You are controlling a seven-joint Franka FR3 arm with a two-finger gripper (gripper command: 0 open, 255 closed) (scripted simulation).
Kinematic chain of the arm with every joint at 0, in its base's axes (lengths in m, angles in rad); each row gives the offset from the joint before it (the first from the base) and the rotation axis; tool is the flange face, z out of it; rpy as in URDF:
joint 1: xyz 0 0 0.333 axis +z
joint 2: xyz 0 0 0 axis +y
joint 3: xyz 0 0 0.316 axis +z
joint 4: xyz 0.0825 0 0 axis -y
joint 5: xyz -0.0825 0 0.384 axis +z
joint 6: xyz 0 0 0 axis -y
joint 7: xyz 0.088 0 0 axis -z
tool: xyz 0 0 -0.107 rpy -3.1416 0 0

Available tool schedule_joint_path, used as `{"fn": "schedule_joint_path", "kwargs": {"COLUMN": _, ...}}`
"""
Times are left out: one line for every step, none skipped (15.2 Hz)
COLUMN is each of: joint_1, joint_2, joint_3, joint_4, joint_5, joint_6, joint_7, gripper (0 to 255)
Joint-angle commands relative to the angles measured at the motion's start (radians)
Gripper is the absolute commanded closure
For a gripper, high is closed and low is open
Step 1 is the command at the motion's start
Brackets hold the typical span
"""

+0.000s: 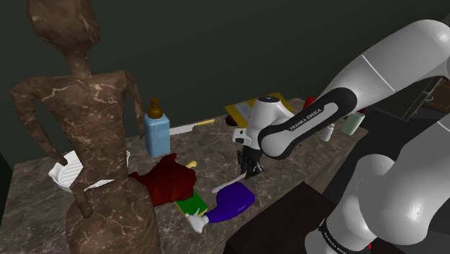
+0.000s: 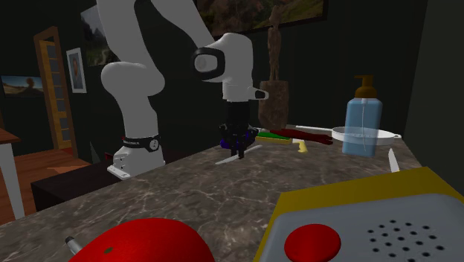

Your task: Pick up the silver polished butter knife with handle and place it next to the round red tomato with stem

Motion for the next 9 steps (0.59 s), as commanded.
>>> {"fn": "schedule_joint_path", "kwargs": {"joint_1": 0.003, "joint_2": 0.004, "joint_3": 0.003, "joint_4": -0.008, "joint_5": 0.001, "joint_6": -0.005, "joint_7": 0.002, "gripper": 255}}
{"fn": "schedule_joint_path", "kwargs": {"joint_1": 0.001, "joint_2": 0.003, "joint_3": 0.000, "joint_4": -0.008, "joint_5": 0.000, "joint_6": -0.005, "joint_7": -0.001, "gripper": 255}}
{"fn": "schedule_joint_path", "kwargs": {"joint_1": -0.001, "joint_2": -0.014, "joint_3": 0.002, "joint_4": -0.006, "joint_5": -0.004, "joint_6": -0.024, "joint_7": 0.002, "gripper": 255}}
{"fn": "schedule_joint_path", "kwargs": {"joint_1": -0.003, "joint_2": -0.030, "joint_3": 0.004, "joint_4": -0.003, "joint_5": -0.007, "joint_6": -0.043, "joint_7": 0.004, "gripper": 255}}
{"fn": "schedule_joint_path", "kwargs": {"joint_1": -0.004, "joint_2": -0.046, "joint_3": 0.005, "joint_4": 0.000, "joint_5": -0.010, "joint_6": -0.062, "joint_7": 0.007, "gripper": 255}}
{"fn": "schedule_joint_path", "kwargs": {"joint_1": -0.006, "joint_2": -0.062, "joint_3": 0.007, "joint_4": 0.003, "joint_5": -0.013, "joint_6": -0.081, "joint_7": 0.009, "gripper": 255}}
{"fn": "schedule_joint_path", "kwargs": {"joint_1": -0.007, "joint_2": -0.078, "joint_3": 0.008, "joint_4": 0.007, "joint_5": -0.015, "joint_6": -0.100, "joint_7": 0.011, "gripper": 255}}
{"fn": "schedule_joint_path", "kwargs": {"joint_1": -0.009, "joint_2": -0.093, "joint_3": 0.010, "joint_4": 0.011, "joint_5": -0.017, "joint_6": -0.119, "joint_7": 0.013, "gripper": 255}}
{"fn": "schedule_joint_path", "kwargs": {"joint_1": -0.010, "joint_2": -0.108, "joint_3": 0.011, "joint_4": 0.015, "joint_5": -0.018, "joint_6": -0.138, "joint_7": 0.015, "gripper": 255}}
